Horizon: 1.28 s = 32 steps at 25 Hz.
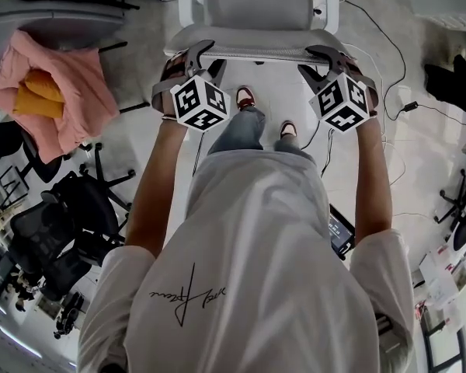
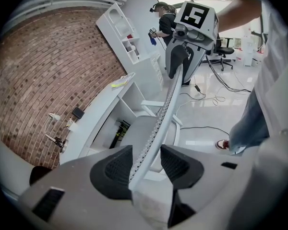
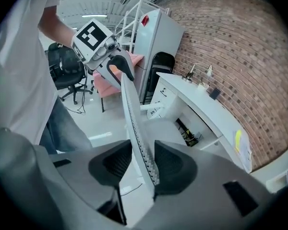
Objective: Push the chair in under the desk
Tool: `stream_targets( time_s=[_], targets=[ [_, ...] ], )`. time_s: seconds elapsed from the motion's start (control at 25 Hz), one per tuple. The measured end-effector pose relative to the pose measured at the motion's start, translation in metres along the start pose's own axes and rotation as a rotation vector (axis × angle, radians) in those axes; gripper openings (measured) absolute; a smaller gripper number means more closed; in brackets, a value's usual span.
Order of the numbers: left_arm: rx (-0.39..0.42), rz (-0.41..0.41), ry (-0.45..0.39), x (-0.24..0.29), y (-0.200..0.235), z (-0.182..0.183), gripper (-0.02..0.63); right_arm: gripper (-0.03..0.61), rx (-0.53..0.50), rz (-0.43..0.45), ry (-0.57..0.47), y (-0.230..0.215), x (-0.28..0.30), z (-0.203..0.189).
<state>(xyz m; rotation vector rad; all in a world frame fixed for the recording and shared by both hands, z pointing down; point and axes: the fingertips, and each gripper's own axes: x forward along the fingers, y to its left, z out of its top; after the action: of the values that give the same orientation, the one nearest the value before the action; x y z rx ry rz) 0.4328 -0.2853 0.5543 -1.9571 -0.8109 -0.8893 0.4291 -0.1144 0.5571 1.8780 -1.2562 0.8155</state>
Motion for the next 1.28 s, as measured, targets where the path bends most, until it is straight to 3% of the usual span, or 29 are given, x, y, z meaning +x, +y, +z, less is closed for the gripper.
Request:
stream_targets(
  time_s=[0.72, 0.92, 1.28],
  targets=[
    [0.038, 0.024, -0.05, 0.0, -0.001, 0.003, 0.178, 0.181, 0.034, -0.056, 0.018, -0.004, 0.001, -0.003],
    [0.01, 0.014, -0.052, -0.002, -0.003, 0.002, 0.178, 0.182, 0.033, -0.074, 0.008, -0.003, 0.001, -0.003],
    [-0.061, 0.104, -0.013, -0.012, -0.004, 0.011, 0.187, 0.19, 0.012, -0.11, -0.023, -0.006, -0.003, -0.009]
  ],
)
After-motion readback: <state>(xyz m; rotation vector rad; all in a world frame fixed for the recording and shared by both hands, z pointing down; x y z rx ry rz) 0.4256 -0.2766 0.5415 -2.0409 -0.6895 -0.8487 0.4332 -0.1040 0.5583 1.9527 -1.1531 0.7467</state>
